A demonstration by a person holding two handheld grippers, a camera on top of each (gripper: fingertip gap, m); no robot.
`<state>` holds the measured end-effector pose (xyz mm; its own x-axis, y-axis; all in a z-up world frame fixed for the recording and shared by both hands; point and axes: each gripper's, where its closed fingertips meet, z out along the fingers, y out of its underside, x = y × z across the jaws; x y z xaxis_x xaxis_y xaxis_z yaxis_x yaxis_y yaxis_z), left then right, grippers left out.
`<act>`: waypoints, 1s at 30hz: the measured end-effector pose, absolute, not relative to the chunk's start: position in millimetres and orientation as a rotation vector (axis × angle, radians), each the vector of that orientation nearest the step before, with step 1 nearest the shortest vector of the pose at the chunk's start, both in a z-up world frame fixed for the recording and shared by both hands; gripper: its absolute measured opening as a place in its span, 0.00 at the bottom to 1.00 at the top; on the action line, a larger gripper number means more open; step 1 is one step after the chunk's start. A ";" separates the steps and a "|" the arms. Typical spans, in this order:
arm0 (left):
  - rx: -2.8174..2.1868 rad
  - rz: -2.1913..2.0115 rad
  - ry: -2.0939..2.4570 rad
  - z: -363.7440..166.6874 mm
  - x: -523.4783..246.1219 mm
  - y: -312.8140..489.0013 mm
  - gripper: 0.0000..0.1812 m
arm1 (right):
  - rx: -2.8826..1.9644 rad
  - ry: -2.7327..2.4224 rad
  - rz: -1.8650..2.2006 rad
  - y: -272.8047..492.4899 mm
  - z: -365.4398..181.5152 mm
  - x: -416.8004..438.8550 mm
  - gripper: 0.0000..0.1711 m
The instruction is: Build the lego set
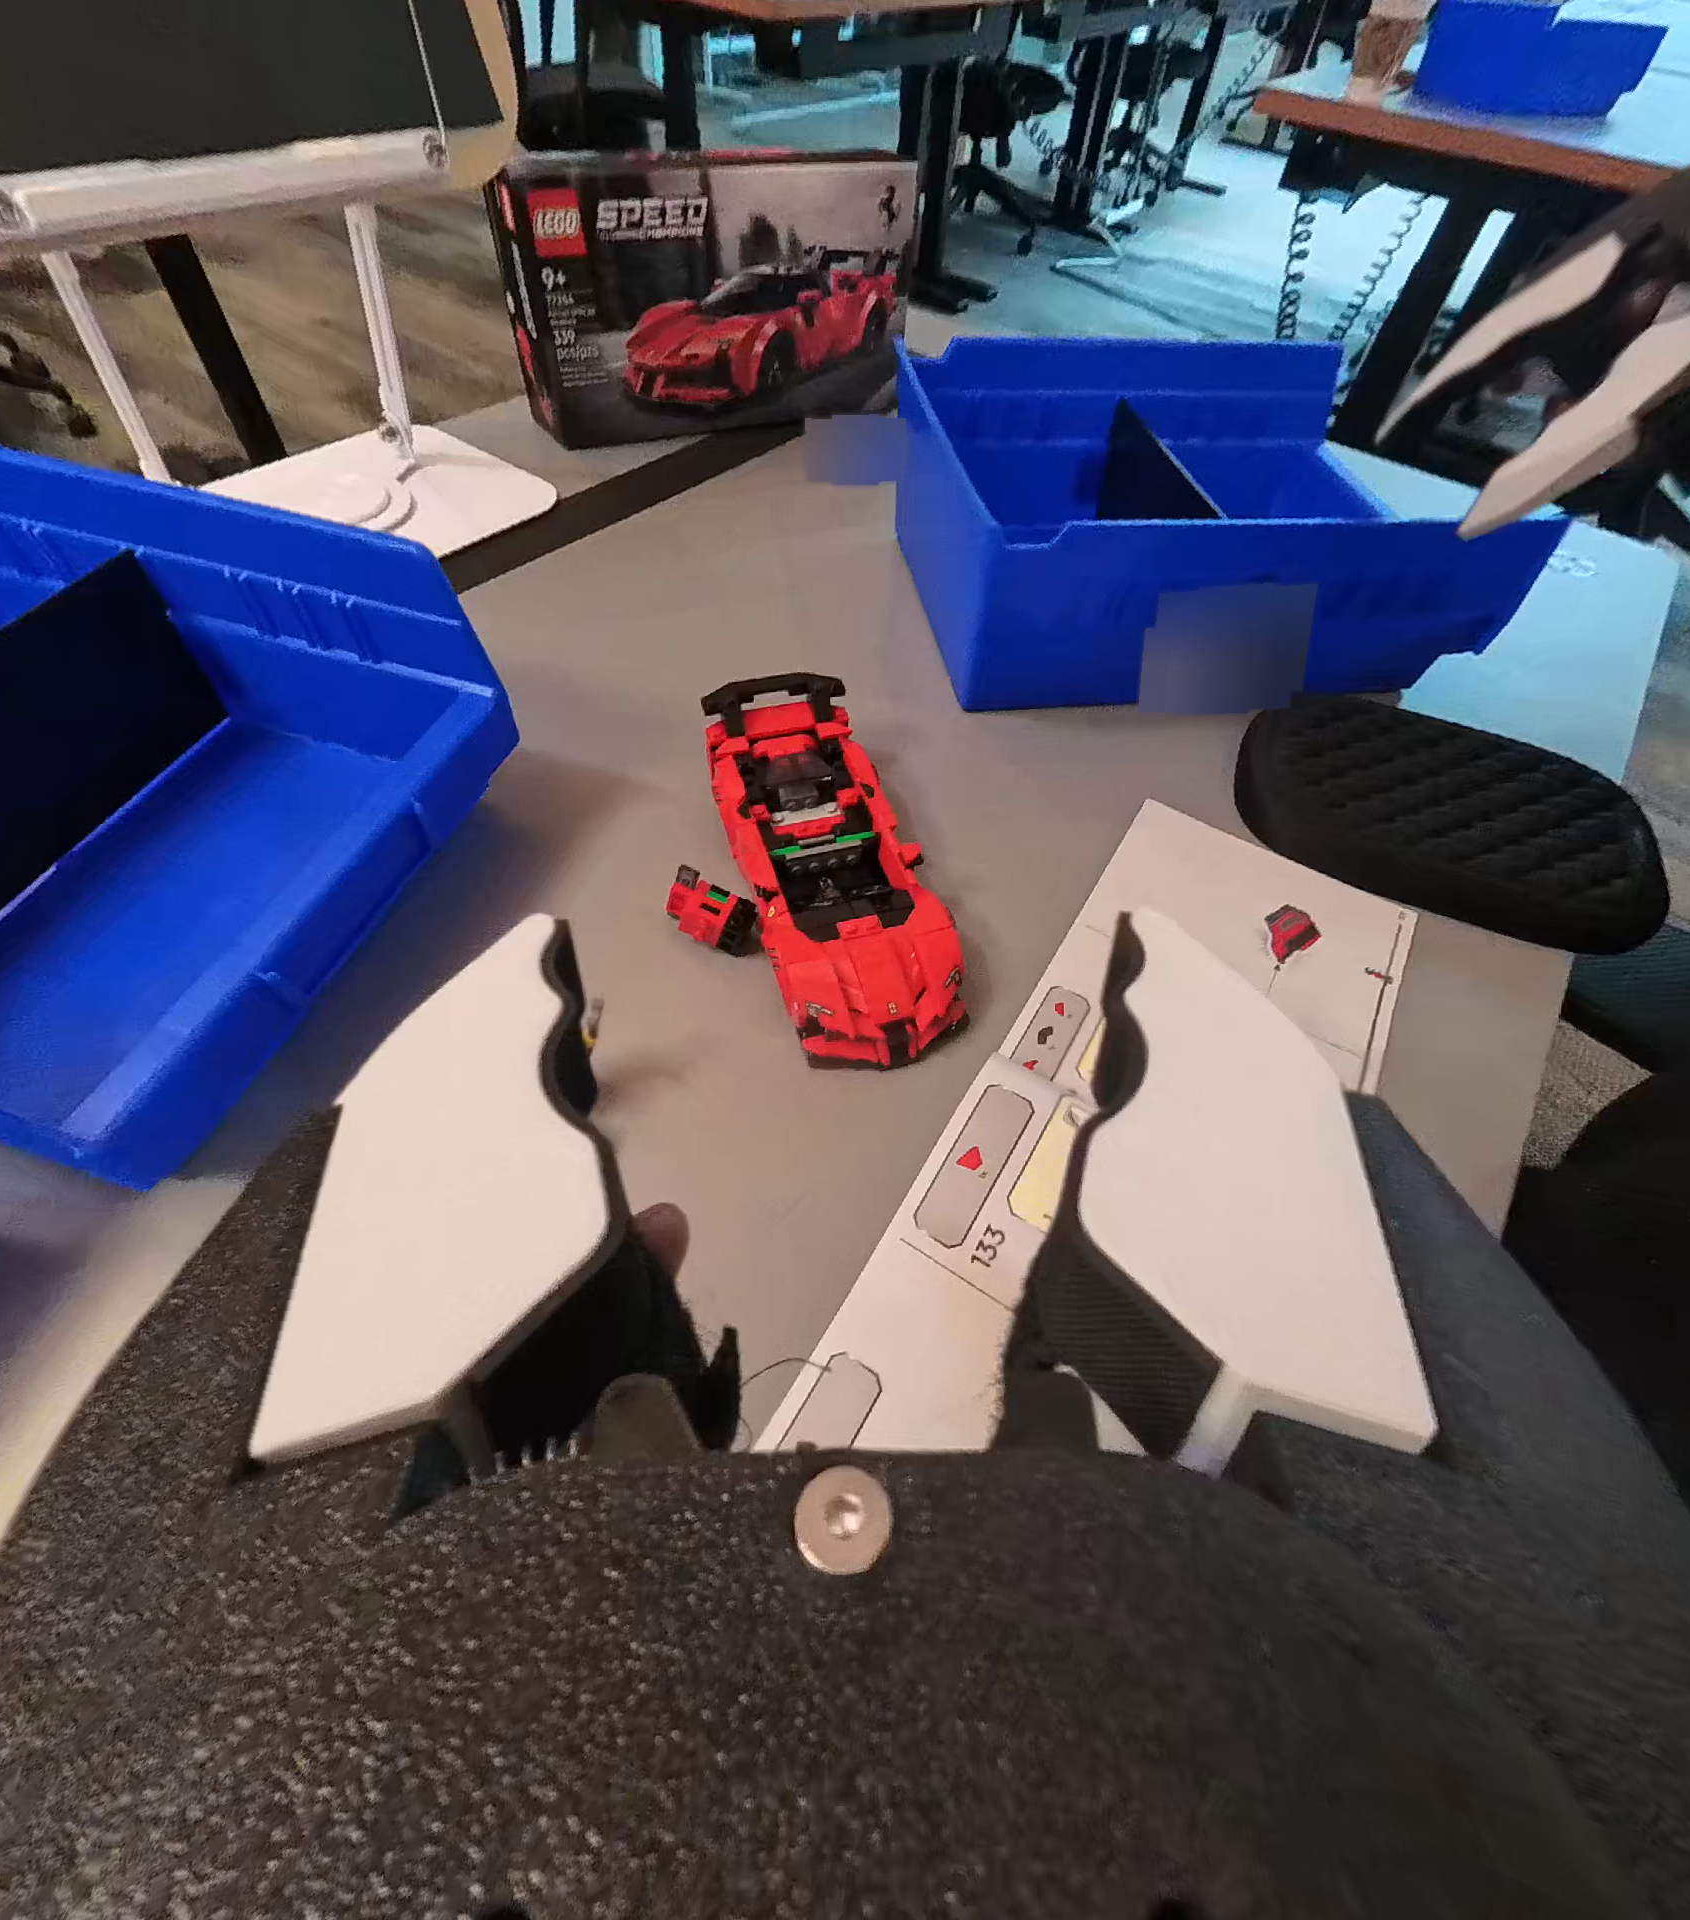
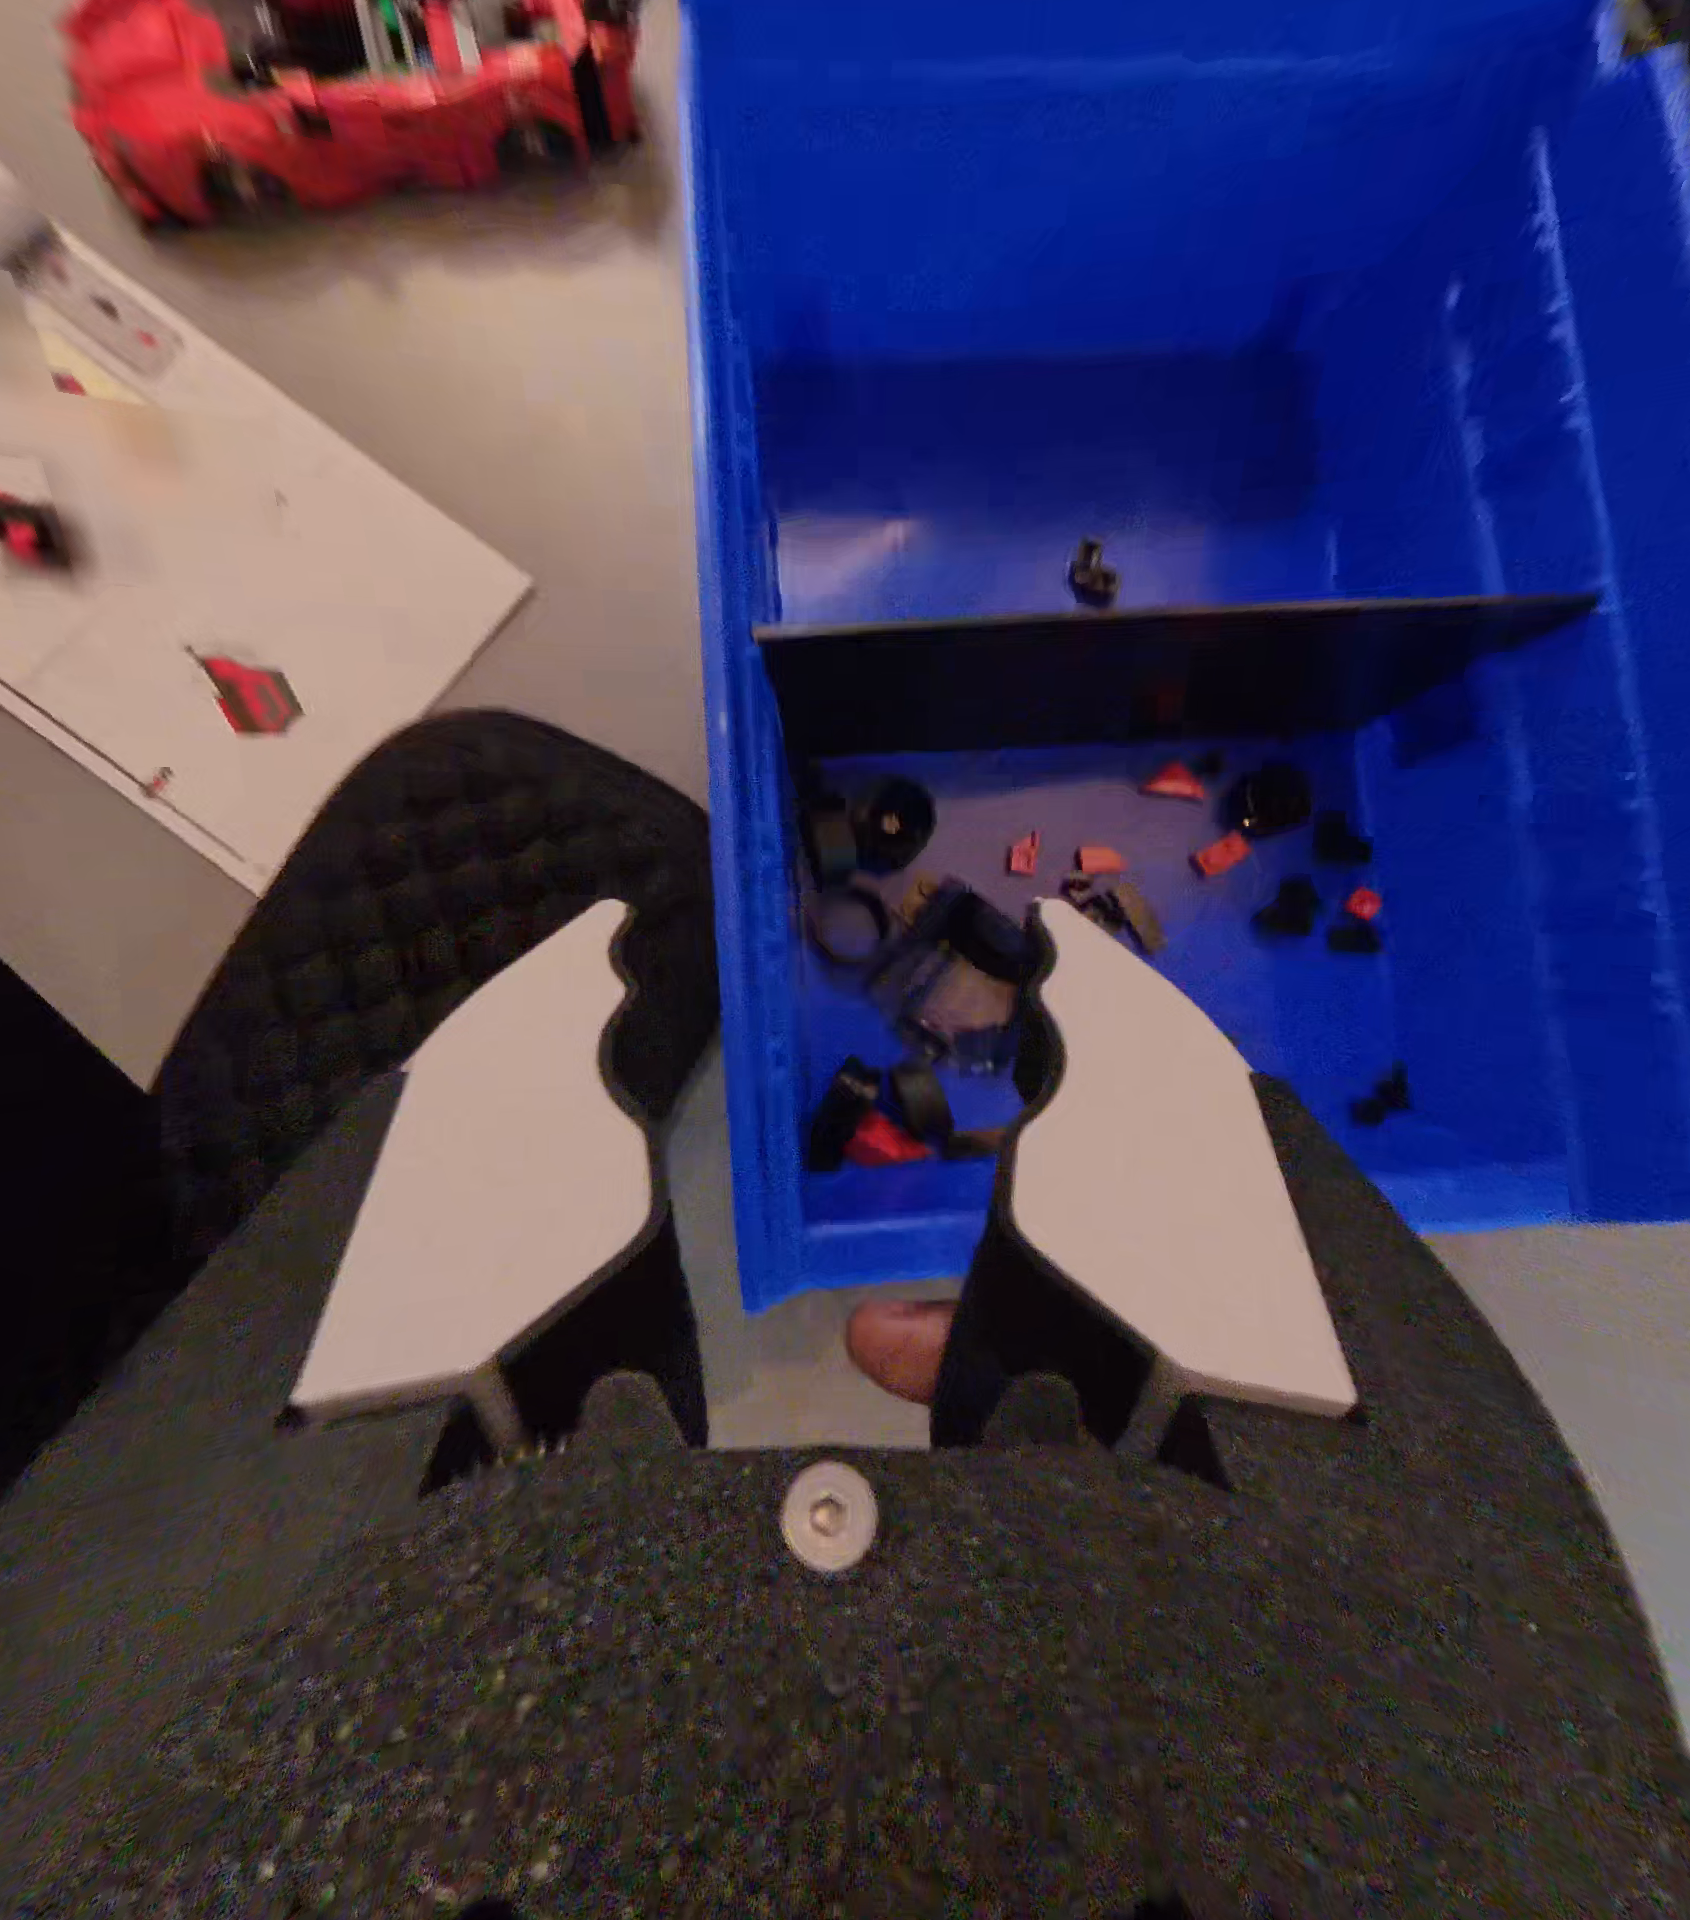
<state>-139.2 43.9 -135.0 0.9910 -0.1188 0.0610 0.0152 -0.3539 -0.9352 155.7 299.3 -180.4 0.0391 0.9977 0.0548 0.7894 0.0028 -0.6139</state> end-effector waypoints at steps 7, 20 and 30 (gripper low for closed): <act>-1.946 -0.177 0.054 -145.7 -134.0 46.4 0.41 | -1.621 -2.149 0.448 261.6 -208.4 158.0 0.05; -1.968 -0.165 0.048 -169.3 -129.7 58.2 0.31 | -1.957 -1.888 0.581 342.1 -205.5 139.4 0.28; -1.926 -0.122 -0.133 -164.6 -178.2 54.7 0.27 | -2.070 -2.025 0.344 372.3 -267.7 123.9 0.29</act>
